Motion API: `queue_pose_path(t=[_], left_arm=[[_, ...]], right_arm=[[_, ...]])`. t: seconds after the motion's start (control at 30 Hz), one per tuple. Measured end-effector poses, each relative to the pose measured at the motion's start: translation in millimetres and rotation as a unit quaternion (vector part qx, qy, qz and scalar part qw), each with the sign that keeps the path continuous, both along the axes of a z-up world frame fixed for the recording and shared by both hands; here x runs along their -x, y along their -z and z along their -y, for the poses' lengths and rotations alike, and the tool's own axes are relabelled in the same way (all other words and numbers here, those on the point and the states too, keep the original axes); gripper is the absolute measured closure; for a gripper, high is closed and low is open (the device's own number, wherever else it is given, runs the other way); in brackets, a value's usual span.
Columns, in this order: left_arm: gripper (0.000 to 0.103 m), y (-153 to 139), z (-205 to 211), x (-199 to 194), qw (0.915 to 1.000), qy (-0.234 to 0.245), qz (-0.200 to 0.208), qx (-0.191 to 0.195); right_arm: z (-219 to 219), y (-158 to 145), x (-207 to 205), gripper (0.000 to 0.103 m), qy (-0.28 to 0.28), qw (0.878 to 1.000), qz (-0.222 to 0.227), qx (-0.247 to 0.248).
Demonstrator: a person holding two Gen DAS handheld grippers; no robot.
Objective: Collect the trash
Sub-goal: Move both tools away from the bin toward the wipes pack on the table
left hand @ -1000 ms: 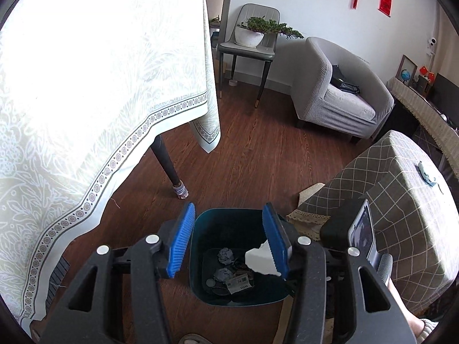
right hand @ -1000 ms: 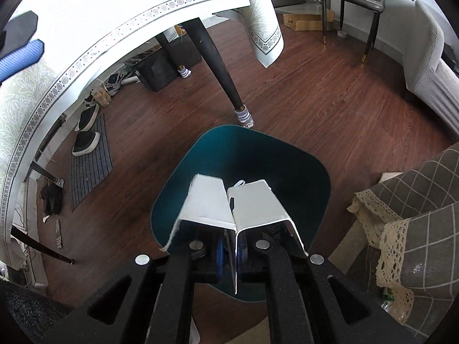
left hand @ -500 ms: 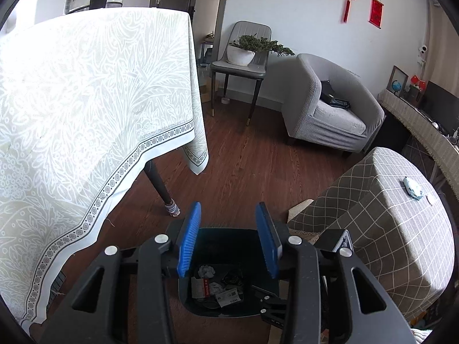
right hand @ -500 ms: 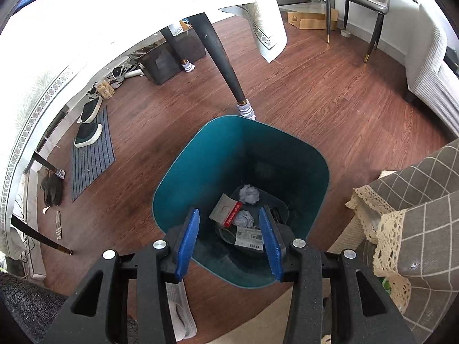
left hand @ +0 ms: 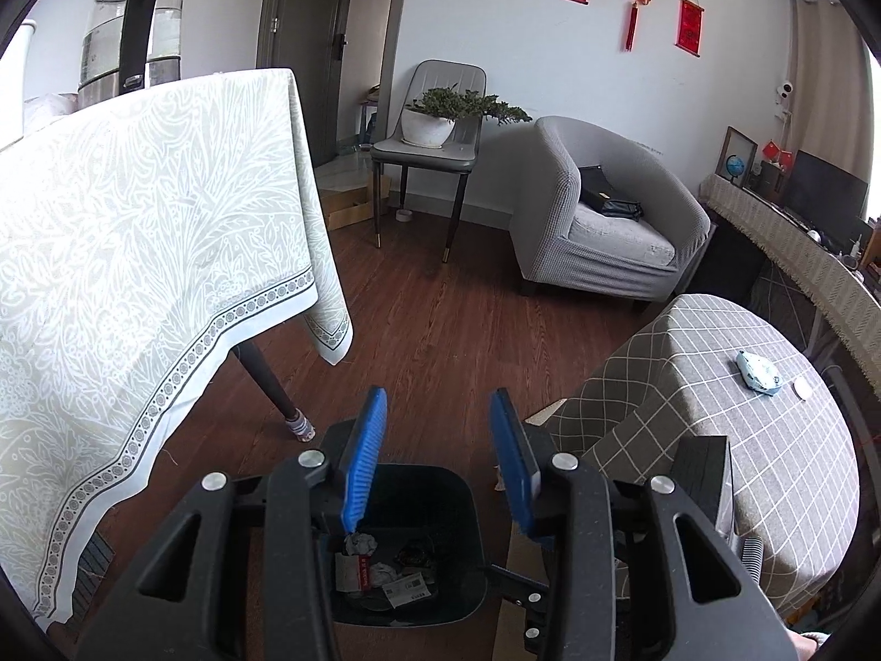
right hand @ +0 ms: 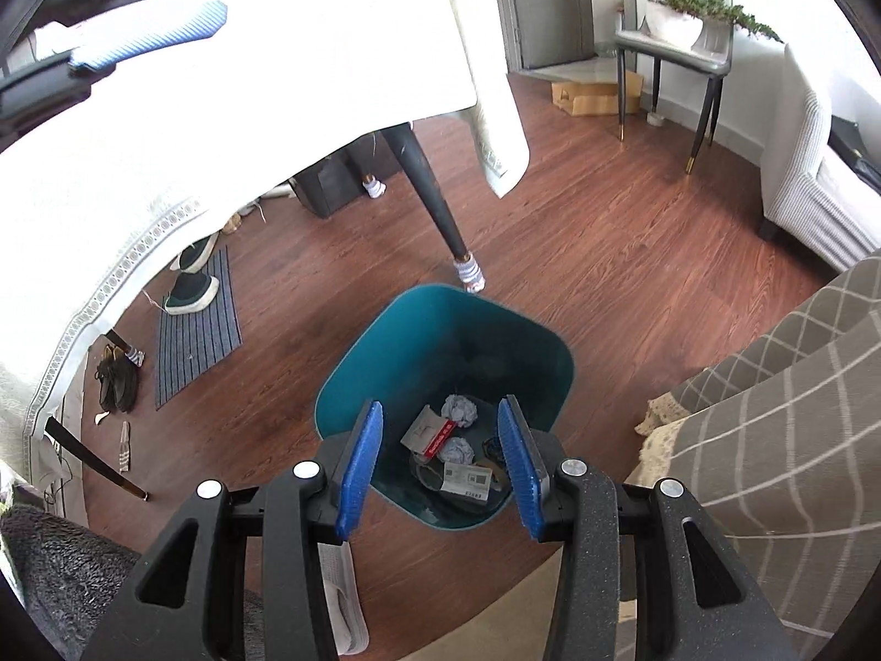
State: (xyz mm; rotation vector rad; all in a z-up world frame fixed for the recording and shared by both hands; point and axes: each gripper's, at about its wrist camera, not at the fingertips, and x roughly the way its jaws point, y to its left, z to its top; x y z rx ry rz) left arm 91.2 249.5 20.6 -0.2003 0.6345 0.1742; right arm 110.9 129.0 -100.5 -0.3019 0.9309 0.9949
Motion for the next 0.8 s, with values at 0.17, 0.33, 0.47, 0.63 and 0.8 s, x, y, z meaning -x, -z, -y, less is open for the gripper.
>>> queue_pose_path(t=[0.17,0.33,0.47,0.63,0.8], left_arm=[[0.061,-1.8,22.5,-10.8,0.9999,0.013,0.001,-0.004],[0.061,-3.6,44.6,-17.3,0.9996,0.024,0.002,-0.014],[0.061,-6.2,62.2,-23.2,0.9992,0.035,0.005,-0.017],[0.061,-7.5,87.7,-32.2,0.9984,0.053,0.007,-0.019],[0.060,-8.5,116.1,-41.8,0.9971,0.073,0.008,-0.022]], right_arm=[[29.8,-26.3,-2.8,0.059,0.010,0.999,0.019,-0.028],[61.8,-53.0,-8.5,0.059,0.027,0.997,0.038,-0.059],[87.5,-68.9,-13.4,0.059,0.046,0.995,0.052,-0.075],[120.2,-79.0,-21.6,0.059,0.075,0.992,0.063,-0.083],[151.6,-84.0,-27.2,0.059,0.100,0.989,0.069,-0.088]])
